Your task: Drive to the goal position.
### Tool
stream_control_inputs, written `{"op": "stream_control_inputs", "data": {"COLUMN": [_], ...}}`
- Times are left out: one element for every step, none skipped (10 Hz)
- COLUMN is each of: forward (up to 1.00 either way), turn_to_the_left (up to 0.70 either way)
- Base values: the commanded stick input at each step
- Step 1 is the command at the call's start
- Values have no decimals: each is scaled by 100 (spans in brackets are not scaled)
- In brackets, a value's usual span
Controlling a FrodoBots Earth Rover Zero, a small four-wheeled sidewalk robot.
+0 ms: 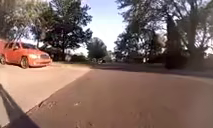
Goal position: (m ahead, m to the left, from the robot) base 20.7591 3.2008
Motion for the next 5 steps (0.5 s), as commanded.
{"op": "stream_control_inputs", "data": {"forward": [100, 100, 100, 100, 100], "turn_to_the_left": [0, 0, 0, 0, 0]}}
